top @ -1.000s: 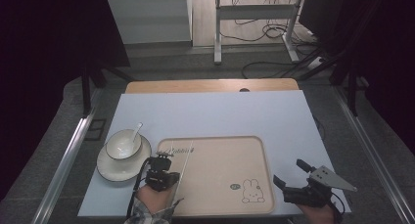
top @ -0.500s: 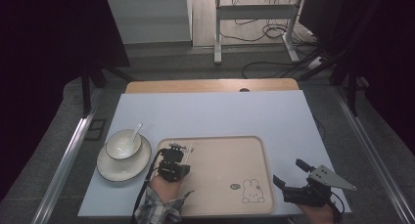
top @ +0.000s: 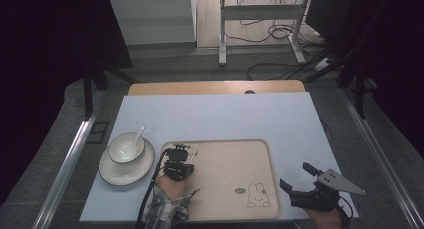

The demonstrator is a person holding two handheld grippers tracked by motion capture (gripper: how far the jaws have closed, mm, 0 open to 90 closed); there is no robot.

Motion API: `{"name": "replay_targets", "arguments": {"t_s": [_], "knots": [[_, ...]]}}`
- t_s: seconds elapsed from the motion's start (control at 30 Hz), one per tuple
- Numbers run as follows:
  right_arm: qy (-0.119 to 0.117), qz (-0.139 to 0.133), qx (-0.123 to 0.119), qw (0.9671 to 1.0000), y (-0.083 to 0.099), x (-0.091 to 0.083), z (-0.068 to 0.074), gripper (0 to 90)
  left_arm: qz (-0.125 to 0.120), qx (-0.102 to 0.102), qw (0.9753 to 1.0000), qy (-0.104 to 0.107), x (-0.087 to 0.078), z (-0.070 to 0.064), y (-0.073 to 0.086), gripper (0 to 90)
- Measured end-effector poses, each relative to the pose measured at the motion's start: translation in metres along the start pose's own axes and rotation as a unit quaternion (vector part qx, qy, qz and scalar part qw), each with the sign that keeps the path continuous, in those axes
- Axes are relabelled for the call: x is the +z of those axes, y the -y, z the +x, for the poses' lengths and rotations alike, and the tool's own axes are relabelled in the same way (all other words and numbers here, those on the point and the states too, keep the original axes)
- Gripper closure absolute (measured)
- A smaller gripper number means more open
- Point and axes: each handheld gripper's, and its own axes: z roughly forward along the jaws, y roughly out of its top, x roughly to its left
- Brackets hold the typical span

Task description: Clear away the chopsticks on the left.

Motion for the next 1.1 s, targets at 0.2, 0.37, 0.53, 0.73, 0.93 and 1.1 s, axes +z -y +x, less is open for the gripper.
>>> {"name": "replay_targets", "arguments": {"t_s": [0.2, 0.37, 0.53, 0.73, 0.93, 1.1], "knots": [[-0.001, 0.002, 0.000, 1.0000, 0.000, 0.001, 0.001, 0.0, 0.000, 0.002, 0.9997, -0.025, 0.001, 0.006, 0.002, 90.0], [0.001, 0.001, -0.003, 1.0000, 0.000, 0.001, 0.000, 0.0, -0.002, -0.005, 0.9995, -0.031, -0.004, 0.012, 0.003, 90.0], [0.000, 0.001, -0.002, 1.0000, 0.000, 0.000, 0.001, 0.0, -0.007, -0.018, 0.9991, -0.037, -0.007, 0.022, 0.005, 90.0], [0.001, 0.001, -0.002, 1.0000, 0.000, 0.001, 0.000, 0.0, -0.009, -0.035, 0.9985, -0.040, -0.007, 0.036, 0.010, 90.0], [0.000, 0.003, -0.002, 1.0000, 0.000, 0.001, 0.001, 0.0, -0.019, -0.044, 0.9977, -0.048, -0.010, 0.041, 0.012, 90.0], [0.000, 0.003, -0.001, 1.0000, 0.001, 0.001, 0.001, 0.0, -0.028, -0.060, 0.9964, -0.053, -0.011, 0.043, 0.011, 90.0]]}}
